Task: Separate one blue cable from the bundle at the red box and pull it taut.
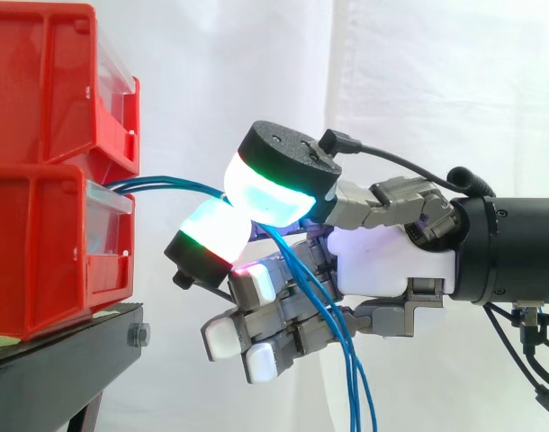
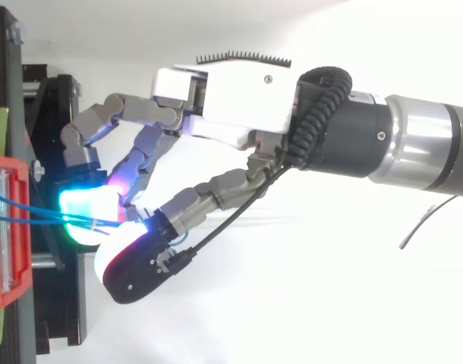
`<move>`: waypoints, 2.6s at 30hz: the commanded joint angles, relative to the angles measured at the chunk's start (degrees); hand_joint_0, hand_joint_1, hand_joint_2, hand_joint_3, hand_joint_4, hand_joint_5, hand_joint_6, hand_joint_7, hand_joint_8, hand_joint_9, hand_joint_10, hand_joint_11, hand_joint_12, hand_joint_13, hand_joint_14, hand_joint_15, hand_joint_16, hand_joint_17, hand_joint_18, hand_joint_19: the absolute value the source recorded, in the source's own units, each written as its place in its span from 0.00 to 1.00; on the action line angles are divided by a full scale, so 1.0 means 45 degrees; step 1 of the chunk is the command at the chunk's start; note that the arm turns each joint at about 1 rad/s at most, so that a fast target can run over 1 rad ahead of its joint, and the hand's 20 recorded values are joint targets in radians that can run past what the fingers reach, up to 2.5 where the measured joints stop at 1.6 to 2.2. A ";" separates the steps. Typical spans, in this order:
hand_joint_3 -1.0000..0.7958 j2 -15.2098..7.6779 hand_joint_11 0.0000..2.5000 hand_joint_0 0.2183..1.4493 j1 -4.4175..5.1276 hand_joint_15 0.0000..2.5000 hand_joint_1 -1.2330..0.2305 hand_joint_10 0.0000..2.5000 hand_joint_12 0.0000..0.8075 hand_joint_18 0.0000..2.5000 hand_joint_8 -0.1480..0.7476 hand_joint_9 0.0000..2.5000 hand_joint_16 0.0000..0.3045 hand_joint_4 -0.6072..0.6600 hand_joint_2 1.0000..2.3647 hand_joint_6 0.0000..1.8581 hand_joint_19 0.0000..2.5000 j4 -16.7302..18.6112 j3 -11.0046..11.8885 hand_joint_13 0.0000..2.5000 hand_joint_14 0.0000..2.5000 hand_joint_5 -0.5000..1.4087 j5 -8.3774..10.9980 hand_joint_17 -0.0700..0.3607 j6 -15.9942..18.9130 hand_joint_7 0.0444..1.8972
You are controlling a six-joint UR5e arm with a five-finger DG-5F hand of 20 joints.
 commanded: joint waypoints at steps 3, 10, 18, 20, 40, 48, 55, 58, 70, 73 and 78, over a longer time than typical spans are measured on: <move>0.28 0.0000 0.35 0.25 -0.0003 0.20 0.27 0.01 0.45 0.37 0.55 0.46 0.15 0.56 0.00 0.48 0.24 -0.0007 -0.0006 0.40 0.01 0.18 0.0008 0.41 0.0000 0.63; 0.28 0.0000 0.35 0.24 -0.0003 0.21 0.31 0.01 0.46 0.38 0.55 0.47 0.15 0.56 0.00 0.47 0.24 -0.0007 -0.0006 0.41 0.01 0.19 0.0028 0.41 0.0000 0.63; 0.28 0.0000 0.35 0.21 0.0036 0.21 0.34 0.01 0.47 0.39 0.56 0.48 0.16 0.57 0.00 0.46 0.24 -0.0007 0.0013 0.42 0.01 0.19 0.0047 0.42 0.0000 0.63; 0.28 0.0000 0.35 0.21 0.0036 0.21 0.35 0.01 0.48 0.39 0.56 0.48 0.16 0.57 0.00 0.46 0.24 -0.0007 -0.0006 0.42 0.01 0.19 0.0047 0.42 0.0000 0.62; 0.35 0.0000 0.36 0.40 0.0036 0.21 0.23 0.01 0.45 0.37 0.54 0.45 0.15 0.47 0.01 0.47 0.25 -0.0124 -0.0026 0.40 0.01 0.18 -0.0012 0.39 0.0234 0.69; 0.28 0.0000 0.36 0.47 0.0036 0.20 0.21 0.01 0.43 0.36 0.53 0.44 0.14 0.42 0.00 0.48 0.23 -0.0221 -0.0026 0.39 0.01 0.18 0.0047 0.39 0.0234 0.72; 0.28 0.0000 0.36 0.47 0.0036 0.21 0.19 0.01 0.43 0.36 0.52 0.44 0.14 0.44 0.00 0.49 0.22 -0.0241 -0.0026 0.40 0.01 0.18 0.0047 0.39 0.0234 0.71; 0.28 0.0000 0.36 0.46 0.0036 0.20 0.17 0.01 0.43 0.36 0.52 0.44 0.14 0.46 0.00 0.49 0.22 -0.0221 -0.0026 0.40 0.01 0.18 0.0047 0.39 0.0234 0.70; 0.28 0.0000 0.37 0.40 0.0036 0.21 0.12 0.01 0.43 0.36 0.53 0.45 0.14 0.51 0.00 0.49 0.23 -0.0202 -0.0026 0.40 0.01 0.19 0.0047 0.38 0.0234 0.69; 0.28 0.0000 0.37 0.37 0.0036 0.21 0.11 0.01 0.43 0.36 0.53 0.45 0.14 0.52 0.00 0.49 0.23 -0.0202 -0.0026 0.40 0.01 0.19 0.0047 0.38 0.0234 0.69; 0.28 0.0000 0.37 0.32 0.0036 0.21 0.09 0.01 0.43 0.37 0.53 0.45 0.14 0.52 0.00 0.49 0.23 -0.0202 -0.0026 0.40 0.01 0.19 0.0047 0.39 0.0234 0.69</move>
